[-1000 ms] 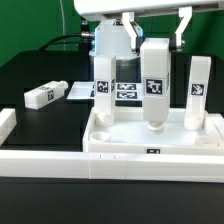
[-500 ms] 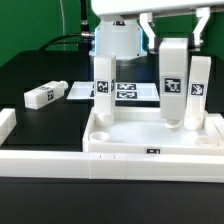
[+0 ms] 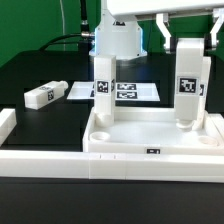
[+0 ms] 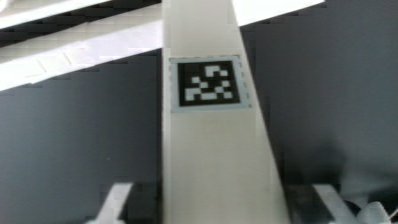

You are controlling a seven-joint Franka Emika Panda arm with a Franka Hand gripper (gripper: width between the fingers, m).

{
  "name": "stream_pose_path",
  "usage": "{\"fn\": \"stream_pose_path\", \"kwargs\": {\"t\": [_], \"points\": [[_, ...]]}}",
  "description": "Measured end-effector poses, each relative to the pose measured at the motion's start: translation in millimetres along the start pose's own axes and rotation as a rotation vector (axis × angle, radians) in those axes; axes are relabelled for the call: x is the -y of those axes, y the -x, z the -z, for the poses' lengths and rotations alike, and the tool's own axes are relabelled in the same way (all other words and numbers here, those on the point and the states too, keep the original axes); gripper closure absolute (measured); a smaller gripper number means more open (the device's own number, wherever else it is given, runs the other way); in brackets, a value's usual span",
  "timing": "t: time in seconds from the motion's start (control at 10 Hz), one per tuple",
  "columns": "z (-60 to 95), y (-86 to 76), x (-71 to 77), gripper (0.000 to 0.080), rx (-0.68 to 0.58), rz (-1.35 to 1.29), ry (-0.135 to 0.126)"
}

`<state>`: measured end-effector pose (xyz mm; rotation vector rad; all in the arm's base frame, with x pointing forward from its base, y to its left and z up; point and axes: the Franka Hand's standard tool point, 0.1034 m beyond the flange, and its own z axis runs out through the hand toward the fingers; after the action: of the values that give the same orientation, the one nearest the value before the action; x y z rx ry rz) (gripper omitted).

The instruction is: Assemble desk

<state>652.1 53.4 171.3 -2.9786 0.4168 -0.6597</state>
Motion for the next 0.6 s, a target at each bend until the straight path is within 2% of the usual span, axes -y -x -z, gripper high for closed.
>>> {"fn": "stream_pose_path", "kwargs": {"t": [0.4, 0.5, 0.6], "points": [[2.0, 25.6, 31.6, 0.0506, 0.003, 0.055, -0.021], [-0.9, 37.0, 35.5, 0.0506, 0.005, 0.066, -0.021], [-0.8, 35.1, 34.2, 0.0506, 0.005, 0.064, -0.021]]}}
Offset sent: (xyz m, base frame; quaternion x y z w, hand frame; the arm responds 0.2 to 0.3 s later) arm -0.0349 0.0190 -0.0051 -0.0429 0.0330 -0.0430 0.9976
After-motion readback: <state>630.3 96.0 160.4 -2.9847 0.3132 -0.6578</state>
